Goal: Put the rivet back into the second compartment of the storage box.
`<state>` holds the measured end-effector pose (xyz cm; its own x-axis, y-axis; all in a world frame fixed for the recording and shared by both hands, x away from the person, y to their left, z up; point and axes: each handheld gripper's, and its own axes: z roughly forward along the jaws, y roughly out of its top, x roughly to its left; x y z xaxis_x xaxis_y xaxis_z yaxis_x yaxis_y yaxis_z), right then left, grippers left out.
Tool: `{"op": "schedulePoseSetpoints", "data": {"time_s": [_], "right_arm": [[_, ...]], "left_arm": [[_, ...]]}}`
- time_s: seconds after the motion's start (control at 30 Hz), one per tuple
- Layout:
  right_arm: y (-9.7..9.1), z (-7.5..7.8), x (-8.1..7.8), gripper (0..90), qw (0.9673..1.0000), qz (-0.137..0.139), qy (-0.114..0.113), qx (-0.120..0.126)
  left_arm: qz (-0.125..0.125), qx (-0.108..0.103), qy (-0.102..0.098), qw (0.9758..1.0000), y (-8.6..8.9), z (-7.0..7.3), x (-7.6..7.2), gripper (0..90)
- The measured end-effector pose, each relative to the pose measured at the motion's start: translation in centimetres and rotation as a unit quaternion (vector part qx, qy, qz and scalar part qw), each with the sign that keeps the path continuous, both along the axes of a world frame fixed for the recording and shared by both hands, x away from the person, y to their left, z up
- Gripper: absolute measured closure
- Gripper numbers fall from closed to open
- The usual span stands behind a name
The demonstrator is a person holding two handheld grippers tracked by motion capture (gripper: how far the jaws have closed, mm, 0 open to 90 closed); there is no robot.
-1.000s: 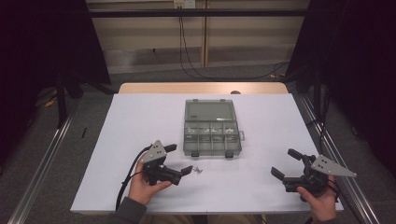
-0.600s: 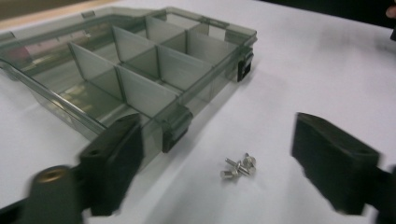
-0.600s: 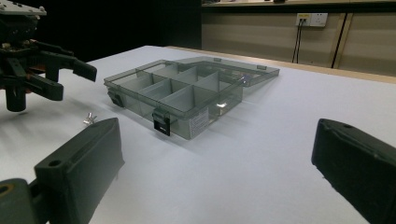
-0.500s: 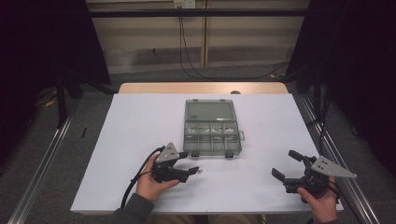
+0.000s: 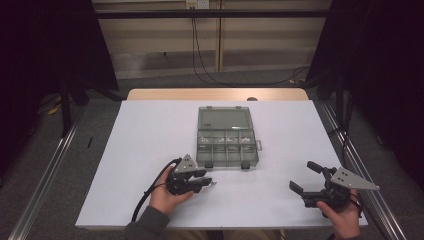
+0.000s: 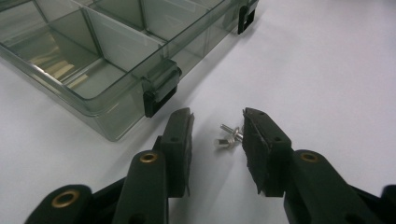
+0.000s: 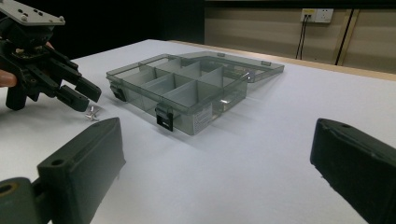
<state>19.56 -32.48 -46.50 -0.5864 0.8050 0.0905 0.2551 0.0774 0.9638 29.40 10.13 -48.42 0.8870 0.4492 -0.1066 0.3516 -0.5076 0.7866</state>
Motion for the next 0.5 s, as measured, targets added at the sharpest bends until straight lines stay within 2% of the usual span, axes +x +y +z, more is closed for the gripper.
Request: {"op": "schedulePoseSetpoints", "data": {"time_s": [0.2,0.27,0.5], "right_arm": [[-0.02,-0.06,0.02,2.5,1.0000,0.000,0.001,-0.002],[-0.02,-0.04,-0.03,2.5,1.0000,0.000,0.000,-0.003],[-0.18,-0.06,-0.21,2.5,1.0000,-0.002,0.002,-0.006]], "left_arm": [[-0.011,0.012,0.009,0.9998,-0.30,-0.13,0.14,67.5],[-0.017,0.027,0.010,0.9994,-0.70,-0.21,0.07,68.5],[-0.016,0.028,0.011,0.9994,-0.60,-0.21,0.27,74.3]]}}
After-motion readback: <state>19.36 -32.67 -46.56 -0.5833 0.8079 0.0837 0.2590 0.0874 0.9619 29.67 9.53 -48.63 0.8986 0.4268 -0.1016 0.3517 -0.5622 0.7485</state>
